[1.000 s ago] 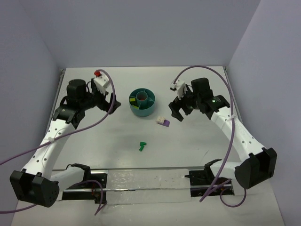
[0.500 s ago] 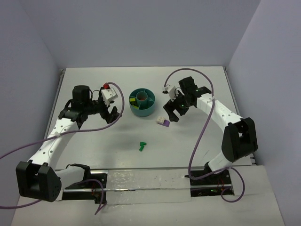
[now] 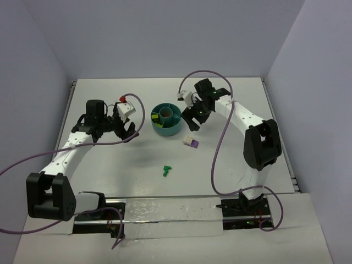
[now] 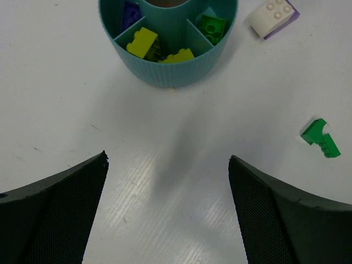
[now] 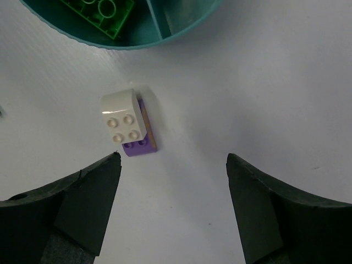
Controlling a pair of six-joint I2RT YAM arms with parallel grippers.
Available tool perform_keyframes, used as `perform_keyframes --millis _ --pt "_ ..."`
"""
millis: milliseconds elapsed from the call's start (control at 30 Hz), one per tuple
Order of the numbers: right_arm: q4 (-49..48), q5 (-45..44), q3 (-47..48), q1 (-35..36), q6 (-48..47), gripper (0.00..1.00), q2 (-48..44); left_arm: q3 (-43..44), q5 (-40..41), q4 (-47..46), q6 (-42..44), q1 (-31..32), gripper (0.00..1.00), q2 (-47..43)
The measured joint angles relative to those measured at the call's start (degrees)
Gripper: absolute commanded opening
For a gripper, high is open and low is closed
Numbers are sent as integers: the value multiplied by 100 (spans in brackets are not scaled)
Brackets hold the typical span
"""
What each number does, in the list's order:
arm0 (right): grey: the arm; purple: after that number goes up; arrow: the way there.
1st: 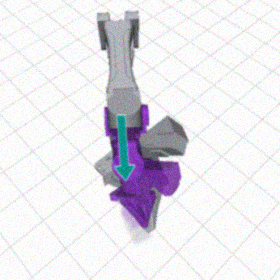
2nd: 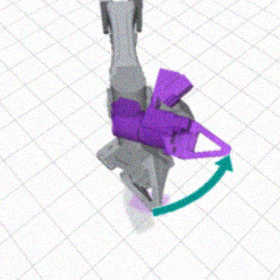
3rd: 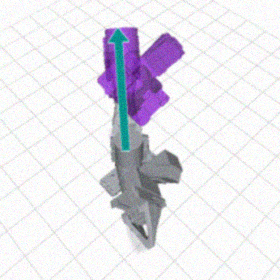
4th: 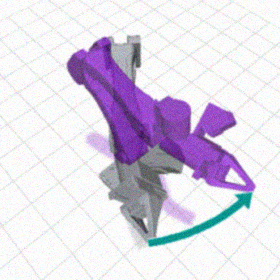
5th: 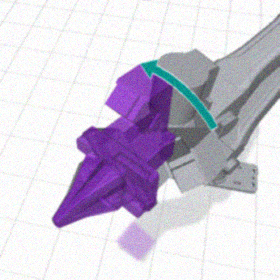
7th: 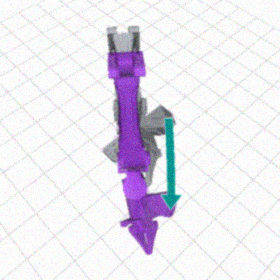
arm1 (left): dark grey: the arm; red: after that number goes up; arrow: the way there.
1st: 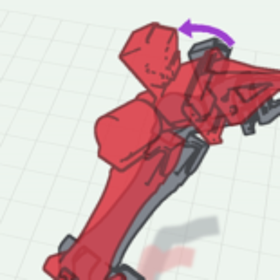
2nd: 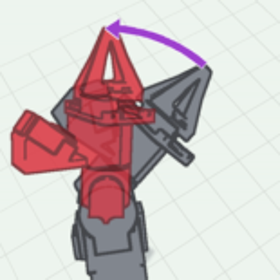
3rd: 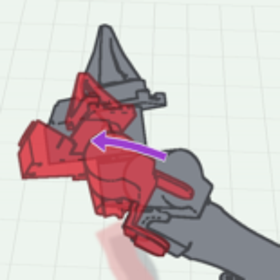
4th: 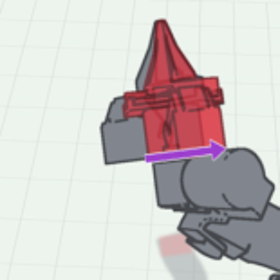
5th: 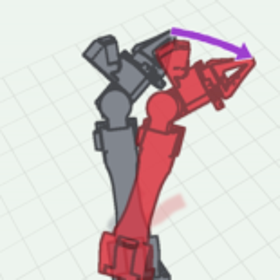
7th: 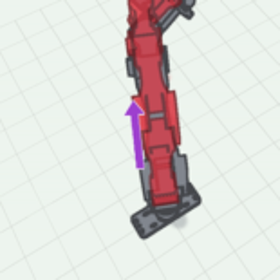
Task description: Sort the legos into containers by color
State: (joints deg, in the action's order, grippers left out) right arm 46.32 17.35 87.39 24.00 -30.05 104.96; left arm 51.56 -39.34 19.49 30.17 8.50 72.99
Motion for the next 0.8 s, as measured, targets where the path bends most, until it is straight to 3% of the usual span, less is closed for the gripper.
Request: perform_keyframes --millis 233,633,800 --pt "-243 -43 -87 362 -5 84 73 110 23 -104 -106 -211 98 206" --pt "-989 -172 -1069 612 1 83 68 219 18 -78 31 -480 99 363" --pt "-1132 -175 -1173 691 -44 77 68 219 18 -39 79 -492 99 363"
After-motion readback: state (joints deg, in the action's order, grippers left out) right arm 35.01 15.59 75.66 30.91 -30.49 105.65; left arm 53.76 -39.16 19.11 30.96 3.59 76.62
